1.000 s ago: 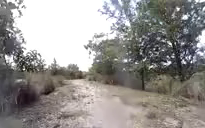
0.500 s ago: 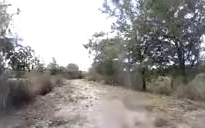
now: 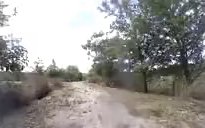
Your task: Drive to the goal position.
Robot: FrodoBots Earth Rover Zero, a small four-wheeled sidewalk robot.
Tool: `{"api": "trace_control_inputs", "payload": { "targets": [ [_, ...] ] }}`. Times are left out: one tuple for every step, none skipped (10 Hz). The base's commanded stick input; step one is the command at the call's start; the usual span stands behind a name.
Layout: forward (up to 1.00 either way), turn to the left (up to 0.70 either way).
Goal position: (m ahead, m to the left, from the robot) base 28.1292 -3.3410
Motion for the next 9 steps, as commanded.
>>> {"api": "trace_control_inputs", "payload": {
  "targets": [
    [0.45, 0.0],
    [0.45, 0.0],
    [0.45, 0.0],
    [0.45, 0.0],
    [0.45, 0.0],
    [0.45, 0.0],
    [0.45, 0.0],
    [0.45, 0.0],
    [0.45, 0.0]
  ]
}}
